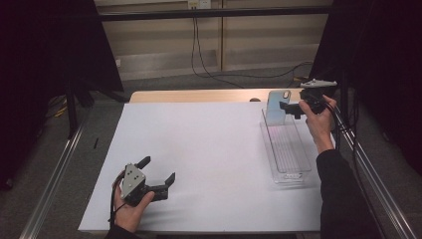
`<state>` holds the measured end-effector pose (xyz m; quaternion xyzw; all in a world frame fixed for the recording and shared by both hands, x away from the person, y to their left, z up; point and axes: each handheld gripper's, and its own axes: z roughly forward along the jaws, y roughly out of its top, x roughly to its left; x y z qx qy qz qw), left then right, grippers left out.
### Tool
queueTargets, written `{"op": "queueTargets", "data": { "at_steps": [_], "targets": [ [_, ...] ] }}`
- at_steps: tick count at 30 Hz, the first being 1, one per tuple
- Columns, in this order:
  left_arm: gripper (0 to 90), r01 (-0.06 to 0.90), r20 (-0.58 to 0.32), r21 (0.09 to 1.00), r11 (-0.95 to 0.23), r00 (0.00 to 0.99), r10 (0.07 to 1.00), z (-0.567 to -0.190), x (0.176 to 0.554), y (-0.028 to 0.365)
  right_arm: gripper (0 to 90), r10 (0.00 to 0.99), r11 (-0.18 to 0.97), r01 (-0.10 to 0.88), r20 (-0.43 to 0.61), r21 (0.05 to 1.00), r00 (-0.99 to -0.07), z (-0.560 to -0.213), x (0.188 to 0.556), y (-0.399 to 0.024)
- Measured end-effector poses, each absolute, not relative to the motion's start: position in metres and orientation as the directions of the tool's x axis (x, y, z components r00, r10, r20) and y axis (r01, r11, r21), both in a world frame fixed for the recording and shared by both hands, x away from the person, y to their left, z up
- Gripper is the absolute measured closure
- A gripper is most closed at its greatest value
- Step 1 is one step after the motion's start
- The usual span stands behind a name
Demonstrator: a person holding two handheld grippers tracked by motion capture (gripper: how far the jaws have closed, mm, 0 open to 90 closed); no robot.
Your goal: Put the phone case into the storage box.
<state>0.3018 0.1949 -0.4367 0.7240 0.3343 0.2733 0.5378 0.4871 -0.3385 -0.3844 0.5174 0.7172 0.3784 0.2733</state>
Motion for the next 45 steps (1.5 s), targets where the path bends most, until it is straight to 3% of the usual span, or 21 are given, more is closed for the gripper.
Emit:
{"op": "queueTargets", "data": {
  "at_steps": [11,18,34,38,41,45],
  "targets": [
    [3.4,0.194,0.029,0.964,-0.183,0.608,0.793,-0.435,0.302,0.199,7.9,0.953,0.124,0.535,0.050,0.835,-0.298,-0.391,0.480,-0.337],
    [3.6,0.193,0.029,0.964,-0.185,0.613,0.790,-0.436,0.302,0.198,7.7,0.957,0.169,0.524,-0.012,0.835,-0.288,-0.394,0.474,-0.337],
    [2.6,0.191,0.008,0.969,-0.155,0.605,0.796,-0.433,0.301,0.202,8.4,0.961,0.157,0.396,-0.047,0.905,-0.272,-0.393,0.460,-0.332],
    [2.6,0.176,0.022,0.971,-0.160,0.603,0.797,-0.432,0.300,0.201,0.9,0.961,0.134,0.391,-0.023,0.910,-0.276,-0.392,0.454,-0.332],
    [2.6,0.181,0.013,0.972,-0.150,0.597,0.802,-0.432,0.301,0.198,1.0,0.967,0.115,0.400,-0.011,0.909,-0.253,-0.393,0.450,-0.330],
    [2.6,0.173,0.026,0.972,-0.161,0.600,0.800,-0.432,0.300,0.200,0.0,0.947,0.095,0.371,0.031,0.924,-0.321,-0.401,0.443,-0.332]
  ]
}}
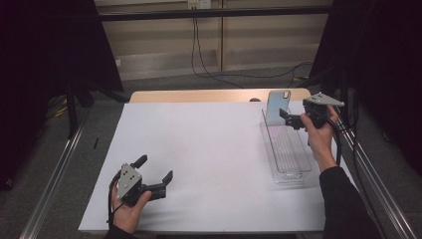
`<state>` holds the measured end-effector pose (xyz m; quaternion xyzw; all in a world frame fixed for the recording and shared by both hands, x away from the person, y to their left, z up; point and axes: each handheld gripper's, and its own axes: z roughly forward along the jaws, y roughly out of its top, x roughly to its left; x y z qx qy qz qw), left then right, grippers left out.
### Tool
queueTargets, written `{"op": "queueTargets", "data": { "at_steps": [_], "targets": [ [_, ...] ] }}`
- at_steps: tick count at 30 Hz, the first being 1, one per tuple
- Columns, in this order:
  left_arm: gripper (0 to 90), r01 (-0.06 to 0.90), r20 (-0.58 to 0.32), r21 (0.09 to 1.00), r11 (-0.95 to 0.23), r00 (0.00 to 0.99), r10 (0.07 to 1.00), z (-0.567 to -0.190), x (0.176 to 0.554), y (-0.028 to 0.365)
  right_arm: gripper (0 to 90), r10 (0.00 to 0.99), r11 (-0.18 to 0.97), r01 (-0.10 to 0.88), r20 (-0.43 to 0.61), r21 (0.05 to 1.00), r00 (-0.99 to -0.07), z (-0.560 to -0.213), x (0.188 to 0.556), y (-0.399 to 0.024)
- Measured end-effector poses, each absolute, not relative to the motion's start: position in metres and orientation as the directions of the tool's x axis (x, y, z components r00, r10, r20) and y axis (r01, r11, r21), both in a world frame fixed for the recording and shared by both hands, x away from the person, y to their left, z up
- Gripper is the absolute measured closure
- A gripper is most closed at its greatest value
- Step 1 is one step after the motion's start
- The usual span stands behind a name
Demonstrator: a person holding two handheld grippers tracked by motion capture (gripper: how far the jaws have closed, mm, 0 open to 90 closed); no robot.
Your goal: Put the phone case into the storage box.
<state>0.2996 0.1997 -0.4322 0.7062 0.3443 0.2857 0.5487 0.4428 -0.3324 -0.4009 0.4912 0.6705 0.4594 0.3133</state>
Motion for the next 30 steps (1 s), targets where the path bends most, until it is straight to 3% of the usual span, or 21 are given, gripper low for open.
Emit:
{"op": "queueTargets", "data": {
  "at_steps": [30],
  "targets": [
    [2.6,0.190,0.001,0.972,-0.137,0.583,0.813,-0.433,0.299,0.204,0.6,0.949,0.065,0.276,0.026,0.959,-0.313,-0.395,0.380,-0.339]
  ]
}}
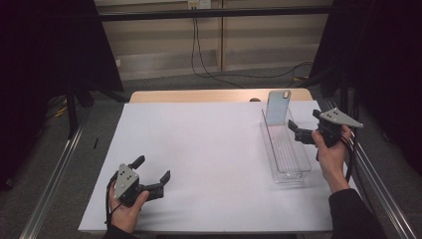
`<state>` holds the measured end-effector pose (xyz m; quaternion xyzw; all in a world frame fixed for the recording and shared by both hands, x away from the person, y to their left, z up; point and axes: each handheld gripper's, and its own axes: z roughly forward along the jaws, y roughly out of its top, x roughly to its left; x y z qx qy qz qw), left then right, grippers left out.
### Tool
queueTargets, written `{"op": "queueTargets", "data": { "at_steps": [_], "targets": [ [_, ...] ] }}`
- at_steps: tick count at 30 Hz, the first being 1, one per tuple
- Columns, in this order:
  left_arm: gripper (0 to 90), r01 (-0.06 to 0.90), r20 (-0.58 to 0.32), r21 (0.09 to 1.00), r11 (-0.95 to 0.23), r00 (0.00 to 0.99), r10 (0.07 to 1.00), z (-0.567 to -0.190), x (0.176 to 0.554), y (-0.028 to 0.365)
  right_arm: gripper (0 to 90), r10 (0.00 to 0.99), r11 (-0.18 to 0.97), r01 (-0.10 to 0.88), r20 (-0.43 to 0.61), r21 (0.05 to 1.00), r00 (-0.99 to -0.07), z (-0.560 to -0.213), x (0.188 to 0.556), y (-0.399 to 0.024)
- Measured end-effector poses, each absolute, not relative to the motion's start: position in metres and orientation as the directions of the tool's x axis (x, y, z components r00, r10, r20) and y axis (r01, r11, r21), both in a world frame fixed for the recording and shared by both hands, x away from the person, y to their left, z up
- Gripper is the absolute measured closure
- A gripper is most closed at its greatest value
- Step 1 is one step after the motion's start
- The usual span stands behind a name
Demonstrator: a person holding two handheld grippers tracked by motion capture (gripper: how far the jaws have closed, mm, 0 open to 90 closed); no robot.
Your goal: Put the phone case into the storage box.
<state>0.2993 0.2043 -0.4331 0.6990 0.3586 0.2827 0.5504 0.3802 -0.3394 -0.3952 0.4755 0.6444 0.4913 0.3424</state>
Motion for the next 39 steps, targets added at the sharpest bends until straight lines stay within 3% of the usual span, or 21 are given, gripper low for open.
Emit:
{"op": "queueTargets", "data": {
  "at_steps": [24,39],
  "targets": [
    [2.9,0.193,-0.005,0.972,-0.132,0.582,0.813,-0.432,0.297,0.204,0.6,0.938,0.069,0.251,0.024,0.965,-0.347,-0.394,0.329,-0.335],
    [3.2,0.206,-0.018,0.972,-0.116,0.554,0.832,-0.430,0.293,0.208,0.8,0.947,0.063,0.246,0.020,0.967,-0.320,-0.399,0.295,-0.332]
  ]
}}
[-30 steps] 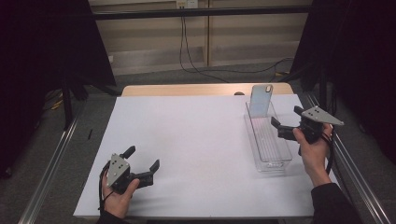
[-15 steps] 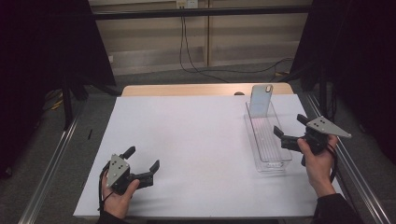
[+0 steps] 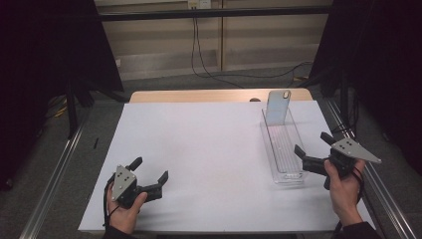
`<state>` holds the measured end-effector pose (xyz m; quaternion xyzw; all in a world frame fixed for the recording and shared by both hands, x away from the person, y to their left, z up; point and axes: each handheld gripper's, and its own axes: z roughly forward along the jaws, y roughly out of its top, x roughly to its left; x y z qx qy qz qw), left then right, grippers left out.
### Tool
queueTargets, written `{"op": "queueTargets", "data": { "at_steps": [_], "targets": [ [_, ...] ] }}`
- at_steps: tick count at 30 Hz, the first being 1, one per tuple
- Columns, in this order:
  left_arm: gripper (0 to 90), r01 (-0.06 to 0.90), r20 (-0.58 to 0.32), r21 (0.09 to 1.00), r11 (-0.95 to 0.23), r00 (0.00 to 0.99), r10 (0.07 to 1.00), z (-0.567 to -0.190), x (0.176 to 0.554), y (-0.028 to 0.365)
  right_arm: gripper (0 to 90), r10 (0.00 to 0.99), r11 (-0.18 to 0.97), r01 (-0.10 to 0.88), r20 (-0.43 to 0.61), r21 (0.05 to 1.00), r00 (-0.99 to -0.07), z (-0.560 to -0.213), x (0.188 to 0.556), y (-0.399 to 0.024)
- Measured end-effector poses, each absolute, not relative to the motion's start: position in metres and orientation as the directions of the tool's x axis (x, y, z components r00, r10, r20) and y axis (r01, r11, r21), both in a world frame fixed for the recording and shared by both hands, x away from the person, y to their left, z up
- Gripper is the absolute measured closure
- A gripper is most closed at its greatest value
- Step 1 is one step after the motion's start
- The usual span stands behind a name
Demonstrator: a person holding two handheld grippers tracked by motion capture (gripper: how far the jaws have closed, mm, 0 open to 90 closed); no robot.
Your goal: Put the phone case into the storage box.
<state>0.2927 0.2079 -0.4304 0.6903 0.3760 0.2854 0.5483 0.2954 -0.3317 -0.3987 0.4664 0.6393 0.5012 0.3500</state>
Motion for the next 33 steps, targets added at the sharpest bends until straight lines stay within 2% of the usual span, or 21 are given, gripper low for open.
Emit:
{"op": "queueTargets", "data": {
  "at_steps": [13,33],
  "targets": [
    [3.3,0.193,-0.029,0.976,-0.096,0.559,0.829,-0.427,0.291,0.207,0.2,0.952,0.065,0.216,0.004,0.974,-0.307,-0.405,0.266,-0.334],
    [3.4,0.213,-0.032,0.972,-0.101,0.545,0.838,-0.428,0.280,0.214,0.3,0.966,0.040,0.272,0.032,0.962,-0.256,-0.427,0.235,-0.342]
  ]
}}
